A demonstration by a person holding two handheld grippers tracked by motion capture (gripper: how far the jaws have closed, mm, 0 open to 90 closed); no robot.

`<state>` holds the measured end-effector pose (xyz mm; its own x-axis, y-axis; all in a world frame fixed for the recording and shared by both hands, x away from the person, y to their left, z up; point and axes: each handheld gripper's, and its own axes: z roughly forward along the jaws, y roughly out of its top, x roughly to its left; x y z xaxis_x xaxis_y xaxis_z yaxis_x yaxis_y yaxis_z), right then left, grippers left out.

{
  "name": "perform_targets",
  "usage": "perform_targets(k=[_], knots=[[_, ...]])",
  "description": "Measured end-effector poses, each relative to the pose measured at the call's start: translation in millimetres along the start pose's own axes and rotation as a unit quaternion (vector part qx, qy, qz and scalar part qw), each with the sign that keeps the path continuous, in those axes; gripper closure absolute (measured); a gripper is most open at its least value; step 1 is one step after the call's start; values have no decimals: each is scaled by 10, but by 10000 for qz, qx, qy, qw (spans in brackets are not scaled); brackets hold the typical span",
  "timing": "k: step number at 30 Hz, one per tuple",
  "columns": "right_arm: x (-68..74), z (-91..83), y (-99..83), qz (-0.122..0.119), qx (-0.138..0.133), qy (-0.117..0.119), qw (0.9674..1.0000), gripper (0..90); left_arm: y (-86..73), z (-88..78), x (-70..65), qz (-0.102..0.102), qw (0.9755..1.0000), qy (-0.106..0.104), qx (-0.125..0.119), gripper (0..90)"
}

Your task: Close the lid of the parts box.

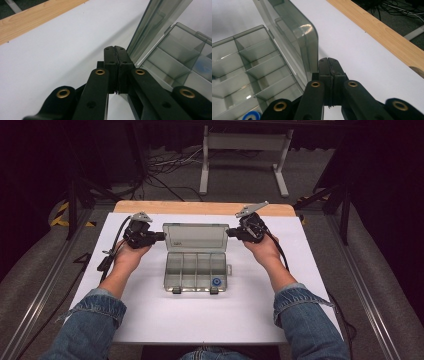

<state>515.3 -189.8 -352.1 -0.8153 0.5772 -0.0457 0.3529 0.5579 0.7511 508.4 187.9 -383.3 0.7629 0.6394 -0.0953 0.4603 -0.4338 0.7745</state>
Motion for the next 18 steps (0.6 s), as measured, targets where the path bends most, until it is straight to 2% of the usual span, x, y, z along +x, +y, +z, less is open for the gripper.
perform_targets(k=[7, 18], knots=[[56, -91, 0, -66, -85, 96, 9999, 900, -24, -97, -63, 55, 10000, -28, -67, 884], [114, -141, -7, -72, -113, 214, 9997, 900, -26, -131, -96, 158, 9996, -138, -163, 884]])
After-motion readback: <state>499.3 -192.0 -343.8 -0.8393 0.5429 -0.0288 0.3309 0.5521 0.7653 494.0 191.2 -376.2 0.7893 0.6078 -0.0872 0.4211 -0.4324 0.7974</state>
